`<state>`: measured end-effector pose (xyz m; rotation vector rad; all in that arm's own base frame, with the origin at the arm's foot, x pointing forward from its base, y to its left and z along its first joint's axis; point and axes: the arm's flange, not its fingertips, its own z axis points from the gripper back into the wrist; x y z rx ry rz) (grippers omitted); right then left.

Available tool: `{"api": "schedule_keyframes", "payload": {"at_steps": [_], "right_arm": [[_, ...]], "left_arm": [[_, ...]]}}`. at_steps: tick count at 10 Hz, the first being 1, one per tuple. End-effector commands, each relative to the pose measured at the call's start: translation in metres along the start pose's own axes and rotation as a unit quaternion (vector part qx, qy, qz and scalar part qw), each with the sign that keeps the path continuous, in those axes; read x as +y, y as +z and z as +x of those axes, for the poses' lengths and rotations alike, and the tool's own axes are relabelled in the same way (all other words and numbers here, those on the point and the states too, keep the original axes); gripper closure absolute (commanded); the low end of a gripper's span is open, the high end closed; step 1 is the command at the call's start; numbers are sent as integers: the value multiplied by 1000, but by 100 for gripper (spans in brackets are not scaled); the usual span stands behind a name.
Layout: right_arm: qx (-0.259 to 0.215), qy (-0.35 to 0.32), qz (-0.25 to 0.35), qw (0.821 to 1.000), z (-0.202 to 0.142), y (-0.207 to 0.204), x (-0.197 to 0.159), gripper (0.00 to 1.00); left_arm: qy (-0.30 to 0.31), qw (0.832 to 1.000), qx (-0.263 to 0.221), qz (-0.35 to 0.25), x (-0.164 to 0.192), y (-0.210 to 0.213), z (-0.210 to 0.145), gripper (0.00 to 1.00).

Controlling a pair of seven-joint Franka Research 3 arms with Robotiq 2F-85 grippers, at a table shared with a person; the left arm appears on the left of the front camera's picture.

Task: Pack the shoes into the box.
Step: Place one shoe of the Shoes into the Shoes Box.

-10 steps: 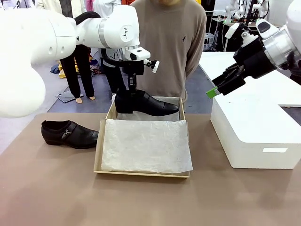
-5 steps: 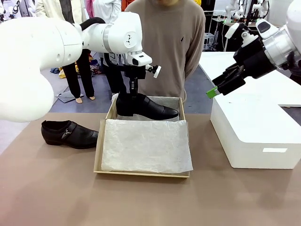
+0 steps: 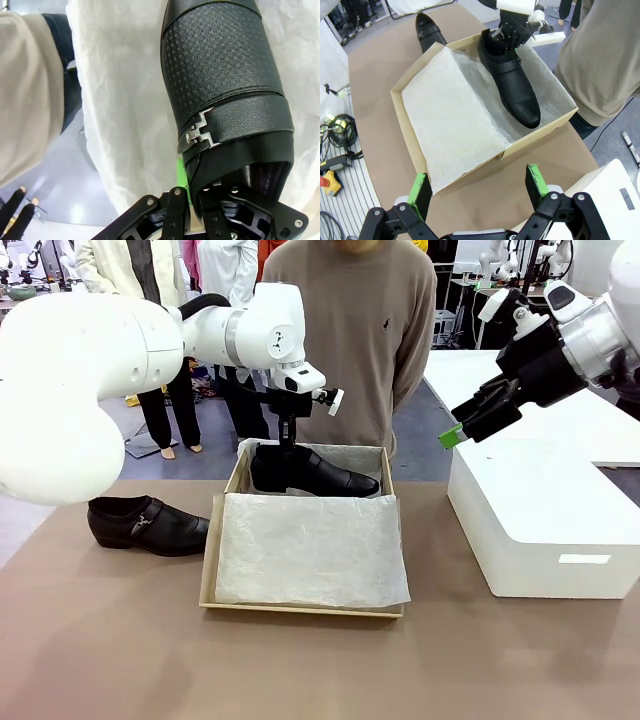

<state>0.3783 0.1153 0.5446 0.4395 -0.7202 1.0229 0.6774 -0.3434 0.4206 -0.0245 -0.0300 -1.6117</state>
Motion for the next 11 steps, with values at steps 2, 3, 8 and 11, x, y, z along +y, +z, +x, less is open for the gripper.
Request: {"api": "schedule_keyframes", "payload": {"at_steps": [2, 3, 8, 11], "right_arm": [[-12, 4, 5, 1000, 1, -1, -2, 0], [-12, 4, 5, 1000, 1, -1, -2, 0], [-12, 4, 5, 1000, 1, -1, -2, 0], [-12, 4, 5, 1000, 1, -1, -2, 0]], "left_arm": [[23, 1000, 17, 0, 2, -4, 1, 100], [32, 999, 19, -4, 2, -6, 0, 100], [83, 996, 20, -16, 3, -20, -4, 100], [86, 996, 14, -14, 6, -26, -6, 81]]}}
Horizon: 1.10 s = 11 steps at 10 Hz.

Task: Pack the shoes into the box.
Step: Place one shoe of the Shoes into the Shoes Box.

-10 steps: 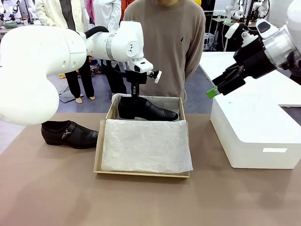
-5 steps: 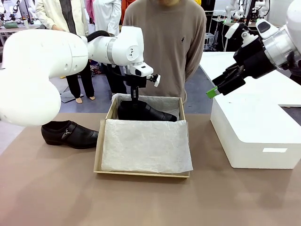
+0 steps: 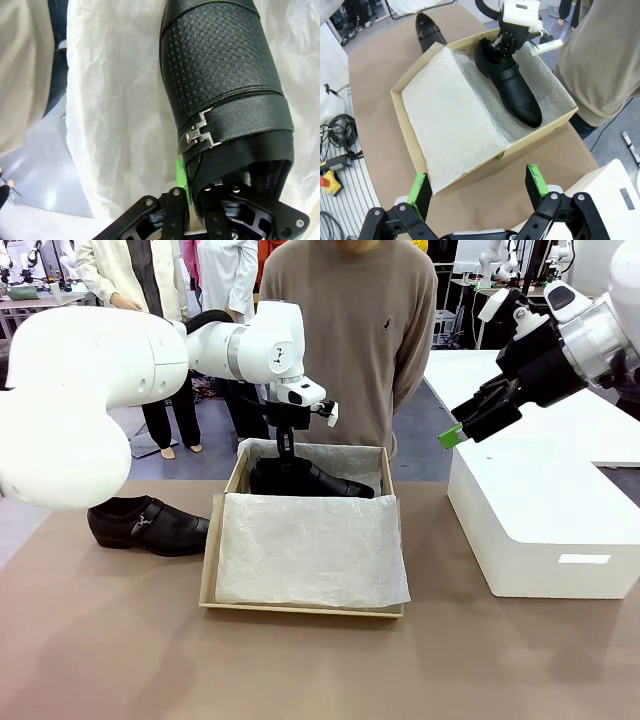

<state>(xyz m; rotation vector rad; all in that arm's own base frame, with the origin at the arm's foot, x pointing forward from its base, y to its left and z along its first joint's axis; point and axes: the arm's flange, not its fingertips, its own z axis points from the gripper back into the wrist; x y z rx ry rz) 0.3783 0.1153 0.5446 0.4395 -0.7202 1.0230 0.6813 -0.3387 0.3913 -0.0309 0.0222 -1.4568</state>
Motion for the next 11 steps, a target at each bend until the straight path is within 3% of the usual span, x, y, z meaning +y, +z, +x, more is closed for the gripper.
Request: {"api": "schedule_keyframes", "payload": {"at_steps": [1, 4, 5, 9, 10, 11], "right_arm": [[-12, 4, 5, 1000, 1, -1, -2, 0], [-12, 4, 5, 1000, 1, -1, -2, 0], [-12, 4, 5, 1000, 1, -1, -2, 0], [-12, 4, 5, 1000, 1, -1, -2, 0], [-12, 4, 5, 1000, 1, -1, -2, 0], [-12, 4, 5, 1000, 1, -1, -2, 0]], "left_arm": [[12, 1000, 0, 1, 1, 9, 0, 62], [22, 1000, 4, 8, -4, 37, -5, 4], [23, 1000, -1, 8, -5, 49, -7, 0], [30, 1000, -1, 10, -5, 84, -29, 0], [11, 999, -8, -44, 10, 73, -44, 0], [19, 1000, -2, 13, -9, 80, -23, 0]]}}
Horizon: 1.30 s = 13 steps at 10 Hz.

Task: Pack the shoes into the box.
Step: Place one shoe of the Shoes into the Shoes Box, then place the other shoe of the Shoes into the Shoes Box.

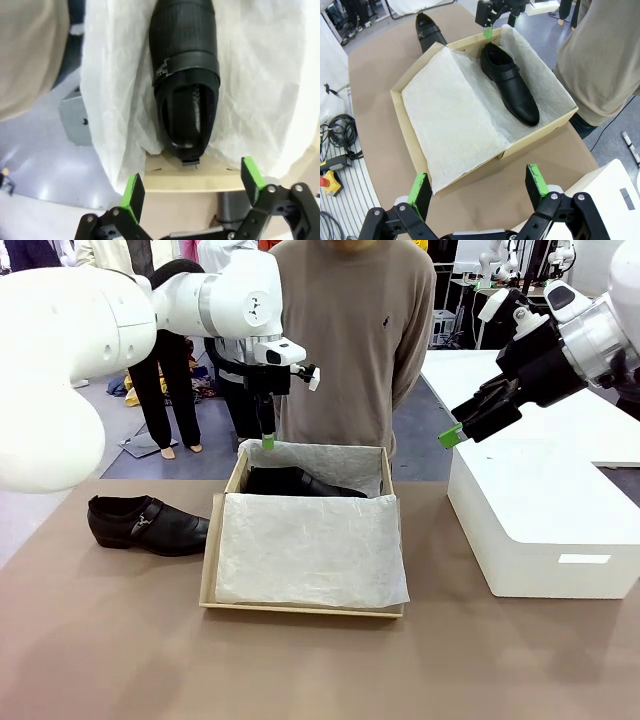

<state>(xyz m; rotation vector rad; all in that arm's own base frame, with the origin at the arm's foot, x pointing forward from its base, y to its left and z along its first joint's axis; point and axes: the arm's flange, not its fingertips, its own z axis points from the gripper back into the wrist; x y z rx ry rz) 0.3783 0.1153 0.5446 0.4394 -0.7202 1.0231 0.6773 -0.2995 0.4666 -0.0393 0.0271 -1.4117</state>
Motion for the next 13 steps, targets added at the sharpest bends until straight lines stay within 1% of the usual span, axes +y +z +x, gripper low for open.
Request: {"api": "schedule_keyframes", "payload": {"at_steps": [1, 10, 11, 13], "right_arm": [[-12, 4, 5, 1000, 1, -1, -2, 0], [-12, 4, 5, 1000, 1, -1, -2, 0], [-12, 4, 5, 1000, 1, -1, -2, 0], [-12, 4, 5, 1000, 1, -1, -2, 0]], "left_arm": [[-3, 1000, -1, 17, -8, 4, 16, 0], [-10, 1000, -4, 11, -8, 1, 17, 0], [-17, 1000, -15, 18, -17, 12, 6, 0], [-58, 997, -9, 45, -33, 27, -23, 0]]}}
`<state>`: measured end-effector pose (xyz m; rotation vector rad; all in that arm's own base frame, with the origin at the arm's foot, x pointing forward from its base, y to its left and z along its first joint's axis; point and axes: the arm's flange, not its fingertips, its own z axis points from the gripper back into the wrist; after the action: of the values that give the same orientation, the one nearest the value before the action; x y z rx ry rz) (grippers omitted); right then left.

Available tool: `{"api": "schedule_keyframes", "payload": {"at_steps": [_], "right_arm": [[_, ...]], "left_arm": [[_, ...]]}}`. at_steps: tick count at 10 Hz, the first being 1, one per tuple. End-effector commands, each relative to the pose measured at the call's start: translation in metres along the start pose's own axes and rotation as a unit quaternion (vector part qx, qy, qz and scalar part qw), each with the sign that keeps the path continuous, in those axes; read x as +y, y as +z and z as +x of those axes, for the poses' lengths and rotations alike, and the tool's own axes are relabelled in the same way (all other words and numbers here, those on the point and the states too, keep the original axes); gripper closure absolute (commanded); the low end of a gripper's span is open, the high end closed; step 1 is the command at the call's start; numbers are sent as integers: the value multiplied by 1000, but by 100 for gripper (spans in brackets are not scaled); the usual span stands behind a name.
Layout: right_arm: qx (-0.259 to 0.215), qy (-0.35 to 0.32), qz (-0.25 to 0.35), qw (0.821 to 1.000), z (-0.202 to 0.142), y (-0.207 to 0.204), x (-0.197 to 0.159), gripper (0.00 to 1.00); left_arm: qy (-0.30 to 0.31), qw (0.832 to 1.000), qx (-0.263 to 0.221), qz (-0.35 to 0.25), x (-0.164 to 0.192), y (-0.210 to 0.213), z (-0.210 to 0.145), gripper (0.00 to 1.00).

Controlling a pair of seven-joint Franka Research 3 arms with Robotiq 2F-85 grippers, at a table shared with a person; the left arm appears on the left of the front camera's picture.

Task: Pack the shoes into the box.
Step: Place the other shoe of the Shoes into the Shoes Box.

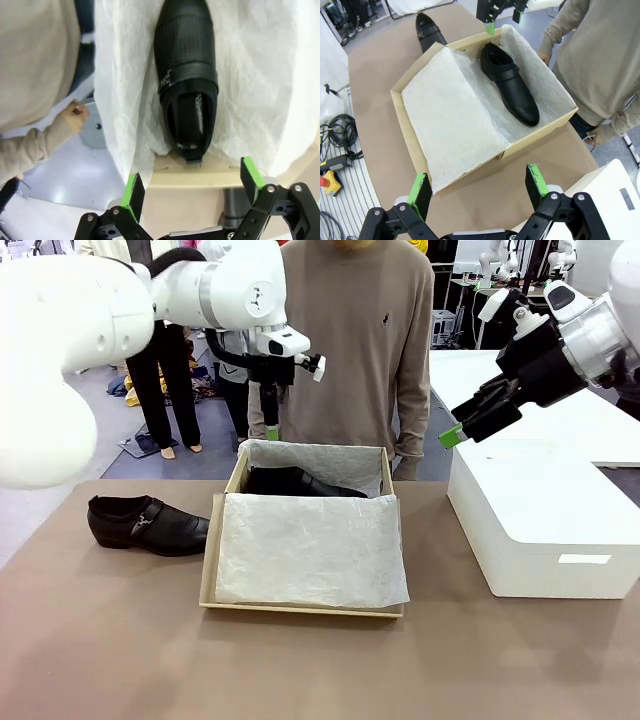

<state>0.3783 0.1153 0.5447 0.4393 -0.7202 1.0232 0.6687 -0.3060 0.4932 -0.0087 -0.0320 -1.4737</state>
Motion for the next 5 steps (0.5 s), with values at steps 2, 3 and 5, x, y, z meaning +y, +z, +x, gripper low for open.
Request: {"api": "schedule_keyframes", "payload": {"at_steps": [2, 3, 5], "right_arm": [[-12, 4, 5, 1000, 1, -1, -3, 0], [-12, 4, 5, 1000, 1, -1, -3, 0], [-12, 4, 5, 1000, 1, -1, -3, 0]], "left_arm": [[-48, 999, 1, 26, -40, 16, -61, 0], [-66, 997, -6, 32, -49, 23, -79, 0], [-87, 995, -3, 48, -65, 34, -115, 0]]}}
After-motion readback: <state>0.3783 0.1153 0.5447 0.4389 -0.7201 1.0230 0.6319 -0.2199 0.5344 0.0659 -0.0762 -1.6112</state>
